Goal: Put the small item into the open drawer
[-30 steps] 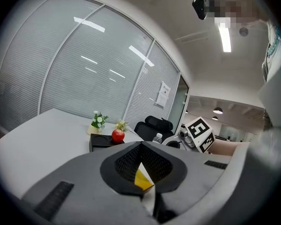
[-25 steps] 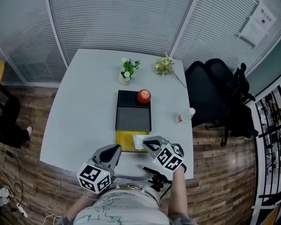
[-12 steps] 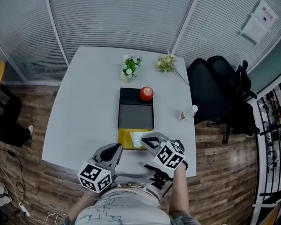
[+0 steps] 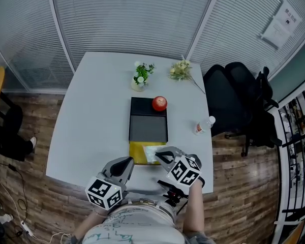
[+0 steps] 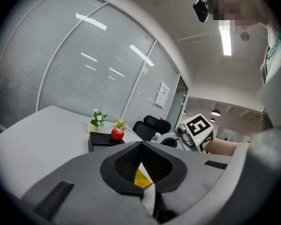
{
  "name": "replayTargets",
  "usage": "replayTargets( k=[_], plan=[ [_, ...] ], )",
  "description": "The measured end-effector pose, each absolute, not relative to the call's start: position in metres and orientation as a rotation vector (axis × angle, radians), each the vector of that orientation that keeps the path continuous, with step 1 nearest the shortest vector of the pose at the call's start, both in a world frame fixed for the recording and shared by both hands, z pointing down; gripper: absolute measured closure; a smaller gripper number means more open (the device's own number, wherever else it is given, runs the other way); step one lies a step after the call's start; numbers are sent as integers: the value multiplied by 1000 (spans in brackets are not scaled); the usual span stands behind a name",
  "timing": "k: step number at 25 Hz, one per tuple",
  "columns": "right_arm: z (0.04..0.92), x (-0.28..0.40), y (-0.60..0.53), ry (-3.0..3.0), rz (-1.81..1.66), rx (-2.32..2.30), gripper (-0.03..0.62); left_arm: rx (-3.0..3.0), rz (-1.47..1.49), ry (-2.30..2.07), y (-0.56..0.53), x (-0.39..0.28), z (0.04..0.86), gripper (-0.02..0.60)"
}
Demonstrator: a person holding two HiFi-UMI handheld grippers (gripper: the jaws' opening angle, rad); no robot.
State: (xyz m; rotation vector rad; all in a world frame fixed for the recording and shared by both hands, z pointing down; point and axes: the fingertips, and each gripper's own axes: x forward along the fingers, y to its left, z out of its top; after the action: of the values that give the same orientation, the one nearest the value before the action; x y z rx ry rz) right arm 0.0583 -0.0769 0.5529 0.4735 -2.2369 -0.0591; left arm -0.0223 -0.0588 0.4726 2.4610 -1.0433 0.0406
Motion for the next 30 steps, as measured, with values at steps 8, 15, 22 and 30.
replayTargets(
  k=[8, 15, 22, 30],
  plan=[
    [554, 57, -81, -2247, -44, 482, 591, 2470, 55, -1010, -64, -17, 474, 584],
    [563, 49, -87, -2230, -47, 462, 591, 2467, 63, -984, -67, -17, 477, 584],
    [572, 38, -89, -2227, -32, 434, 591, 2454, 66, -974, -70, -23, 482, 584],
    [584, 28, -91, -2203, -25, 404, 591, 2439, 76, -954, -74, -27, 486, 584]
  ],
)
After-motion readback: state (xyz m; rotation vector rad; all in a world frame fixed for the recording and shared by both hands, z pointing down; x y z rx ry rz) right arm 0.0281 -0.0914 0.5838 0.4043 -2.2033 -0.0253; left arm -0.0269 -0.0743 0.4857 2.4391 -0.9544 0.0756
